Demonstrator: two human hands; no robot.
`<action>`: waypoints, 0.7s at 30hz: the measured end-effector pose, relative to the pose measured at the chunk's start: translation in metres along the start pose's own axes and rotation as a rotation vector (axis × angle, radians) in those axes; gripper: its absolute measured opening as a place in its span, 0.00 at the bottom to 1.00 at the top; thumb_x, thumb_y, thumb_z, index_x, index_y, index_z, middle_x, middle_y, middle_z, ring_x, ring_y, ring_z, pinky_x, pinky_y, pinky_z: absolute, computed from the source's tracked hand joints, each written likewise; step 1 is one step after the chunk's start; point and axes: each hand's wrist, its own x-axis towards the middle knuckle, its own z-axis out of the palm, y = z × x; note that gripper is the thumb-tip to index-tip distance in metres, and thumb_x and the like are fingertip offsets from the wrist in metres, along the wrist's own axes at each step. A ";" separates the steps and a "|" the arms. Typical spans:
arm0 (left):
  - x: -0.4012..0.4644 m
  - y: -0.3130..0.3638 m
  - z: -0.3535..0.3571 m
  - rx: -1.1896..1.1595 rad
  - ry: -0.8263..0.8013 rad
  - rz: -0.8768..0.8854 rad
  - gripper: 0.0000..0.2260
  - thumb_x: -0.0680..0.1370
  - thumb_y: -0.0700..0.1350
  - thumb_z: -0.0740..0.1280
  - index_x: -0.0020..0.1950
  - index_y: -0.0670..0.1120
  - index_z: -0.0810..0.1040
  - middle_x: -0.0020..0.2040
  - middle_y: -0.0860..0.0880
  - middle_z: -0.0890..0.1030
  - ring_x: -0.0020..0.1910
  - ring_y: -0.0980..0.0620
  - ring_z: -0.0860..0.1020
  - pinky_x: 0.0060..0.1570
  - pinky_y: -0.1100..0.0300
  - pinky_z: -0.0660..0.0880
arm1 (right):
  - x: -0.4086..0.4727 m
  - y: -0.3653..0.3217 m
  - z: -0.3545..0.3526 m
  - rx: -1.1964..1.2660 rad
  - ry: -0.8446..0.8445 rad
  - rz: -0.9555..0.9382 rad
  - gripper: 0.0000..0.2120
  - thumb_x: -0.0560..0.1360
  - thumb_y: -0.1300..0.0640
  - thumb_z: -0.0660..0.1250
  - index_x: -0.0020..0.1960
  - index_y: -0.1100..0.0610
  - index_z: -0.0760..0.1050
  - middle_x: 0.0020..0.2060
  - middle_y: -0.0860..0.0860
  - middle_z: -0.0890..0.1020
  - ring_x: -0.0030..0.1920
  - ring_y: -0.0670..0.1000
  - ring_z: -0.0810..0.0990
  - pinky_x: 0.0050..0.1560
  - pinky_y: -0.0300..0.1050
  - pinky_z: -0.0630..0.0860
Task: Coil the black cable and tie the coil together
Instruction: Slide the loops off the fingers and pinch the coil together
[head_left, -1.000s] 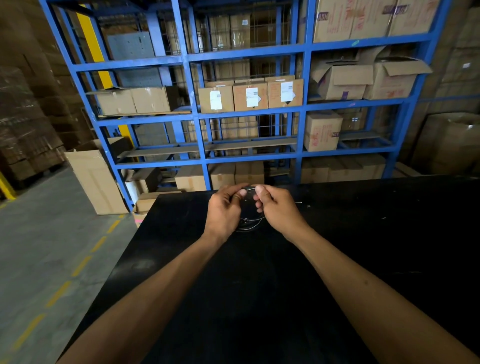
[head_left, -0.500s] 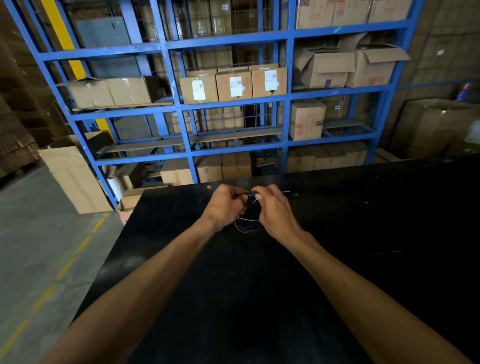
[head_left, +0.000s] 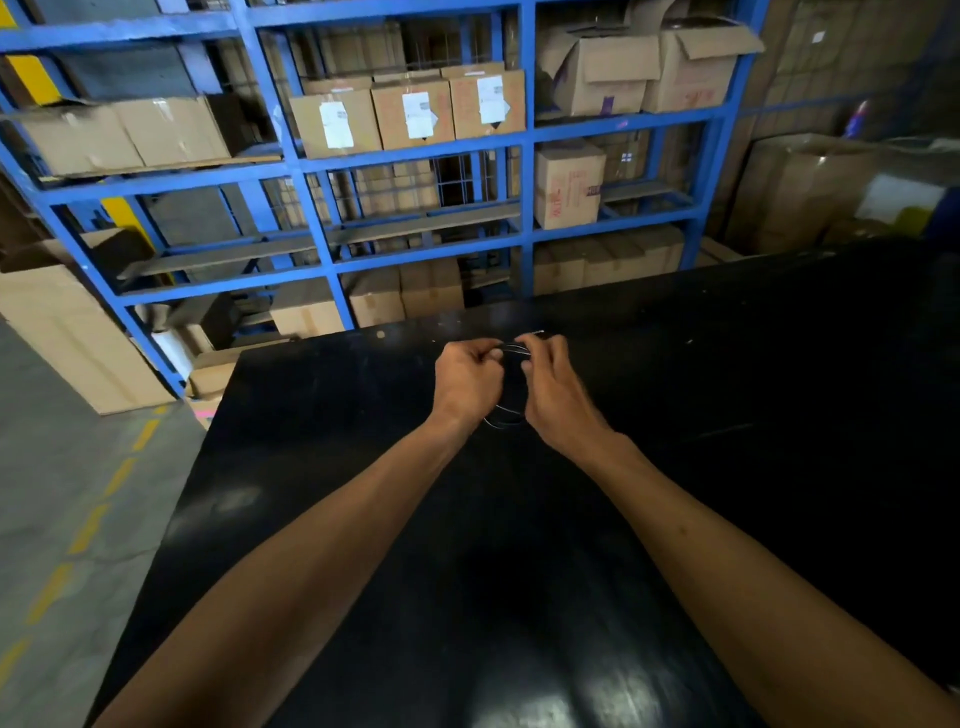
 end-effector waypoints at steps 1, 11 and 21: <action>-0.002 -0.003 0.006 0.027 -0.014 0.020 0.11 0.82 0.39 0.62 0.59 0.45 0.82 0.49 0.45 0.84 0.38 0.56 0.80 0.35 0.63 0.77 | -0.003 0.003 -0.002 0.011 0.011 0.018 0.17 0.85 0.61 0.57 0.73 0.60 0.64 0.62 0.60 0.68 0.49 0.53 0.76 0.49 0.46 0.78; -0.017 -0.029 0.081 0.098 -0.097 0.036 0.13 0.82 0.36 0.62 0.65 0.41 0.77 0.55 0.43 0.80 0.45 0.53 0.80 0.42 0.62 0.79 | -0.037 0.074 -0.029 0.177 -0.173 0.305 0.24 0.86 0.49 0.52 0.81 0.50 0.58 0.72 0.55 0.69 0.68 0.54 0.73 0.65 0.50 0.72; 0.003 -0.073 0.169 0.151 -0.052 -0.152 0.12 0.81 0.36 0.62 0.62 0.35 0.79 0.57 0.39 0.82 0.52 0.44 0.81 0.47 0.59 0.76 | -0.063 0.225 -0.053 0.064 -0.219 0.624 0.14 0.84 0.53 0.59 0.64 0.54 0.78 0.60 0.55 0.78 0.57 0.52 0.79 0.61 0.52 0.78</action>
